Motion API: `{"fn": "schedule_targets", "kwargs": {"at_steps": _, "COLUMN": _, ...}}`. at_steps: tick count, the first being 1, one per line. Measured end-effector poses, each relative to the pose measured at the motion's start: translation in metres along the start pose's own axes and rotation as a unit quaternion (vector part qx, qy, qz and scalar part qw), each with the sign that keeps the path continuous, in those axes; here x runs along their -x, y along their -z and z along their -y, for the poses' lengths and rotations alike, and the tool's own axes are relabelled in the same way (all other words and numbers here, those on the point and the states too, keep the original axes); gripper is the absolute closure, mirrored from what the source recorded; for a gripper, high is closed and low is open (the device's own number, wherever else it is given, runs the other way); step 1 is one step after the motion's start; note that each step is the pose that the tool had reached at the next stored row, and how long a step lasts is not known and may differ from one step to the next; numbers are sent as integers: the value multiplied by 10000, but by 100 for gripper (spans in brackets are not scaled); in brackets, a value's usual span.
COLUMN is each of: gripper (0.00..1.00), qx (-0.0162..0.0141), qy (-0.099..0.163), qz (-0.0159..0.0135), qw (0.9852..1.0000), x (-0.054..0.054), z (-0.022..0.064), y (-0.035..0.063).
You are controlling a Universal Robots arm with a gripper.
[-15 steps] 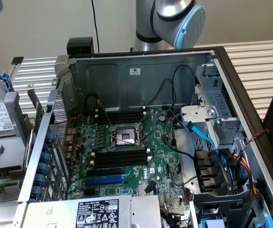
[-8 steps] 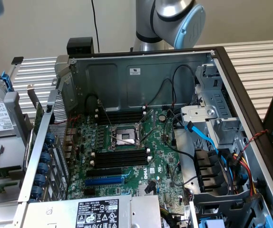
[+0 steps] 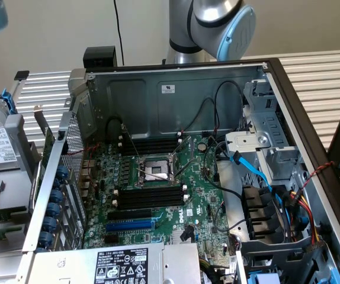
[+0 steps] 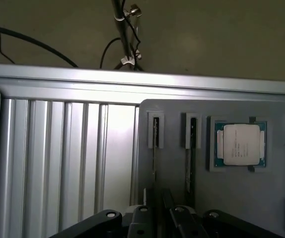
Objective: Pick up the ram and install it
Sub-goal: 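Pick up the ram and move it above insertion slot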
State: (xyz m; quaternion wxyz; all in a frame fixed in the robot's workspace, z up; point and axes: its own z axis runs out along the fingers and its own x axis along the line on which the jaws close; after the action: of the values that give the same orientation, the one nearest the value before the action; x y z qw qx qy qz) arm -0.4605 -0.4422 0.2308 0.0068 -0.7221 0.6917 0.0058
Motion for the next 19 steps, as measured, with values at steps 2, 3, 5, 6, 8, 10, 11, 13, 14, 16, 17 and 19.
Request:
{"fn": "schedule_targets", "kwargs": {"at_steps": 2, "gripper": 80, "qx": 0, "qy": 0, "qz": 0, "qw": 10000, "x": -1, "z": 0, "y": -36}}
{"fn": "schedule_targets", "kwargs": {"at_steps": 3, "gripper": 80, "qx": 0, "qy": 0, "qz": 0, "qw": 10000, "x": -1, "z": 0, "y": -54}}
{"fn": "schedule_targets", "kwargs": {"at_steps": 5, "gripper": 80, "qx": 0, "qy": 0, "qz": 0, "qw": 10000, "x": -1, "z": 0, "y": -90}}
{"fn": "schedule_targets", "kwargs": {"at_steps": 6, "gripper": 80, "qx": 0, "qy": 0, "qz": 0, "qw": 10000, "x": -2, "z": 0, "y": -108}}
{"fn": "schedule_targets", "kwargs": {"at_steps": 8, "gripper": 80, "qx": 0, "qy": 0, "qz": 0, "qw": 10000, "x": -2, "z": 0, "y": -145}}
{"fn": "schedule_targets", "kwargs": {"at_steps": 10, "gripper": 80, "qx": 0, "qy": 0, "qz": 0, "qw": 10000, "x": -3, "z": 0, "y": -181}}
{"fn": "schedule_targets", "kwargs": {"at_steps": 11, "gripper": 80, "qx": 0, "qy": 0, "qz": 0, "qw": 10000, "x": -3, "z": 0, "y": -200}}
{"fn": "schedule_targets", "kwargs": {"at_steps": 13, "gripper": 80, "qx": 0, "qy": 0, "qz": 0, "qw": 10000, "x": -4, "z": -1, "y": -231}}
{"fn": "schedule_targets", "kwargs": {"at_steps": 14, "gripper": 80, "qx": 0, "qy": 0, "qz": 0, "qw": 10000, "x": -4, "z": -1, "y": -232}}
{"fn": "schedule_targets", "kwargs": {"at_steps": 16, "gripper": 80, "qx": 1, "qy": 0, "qz": 0, "qw": 10000, "x": -4, "z": -1, "y": -232}}
{"fn": "schedule_targets", "kwargs": {"at_steps": 17, "gripper": 80, "qx": 0, "qy": 0, "qz": 0, "qw": 10000, "x": -4, "z": -1, "y": -232}}
{"fn": "schedule_targets", "kwargs": {"at_steps": 19, "gripper": 80, "qx": -1, "qy": 0, "qz": 0, "qw": 10000, "x": -4, "z": 0, "y": -246}}
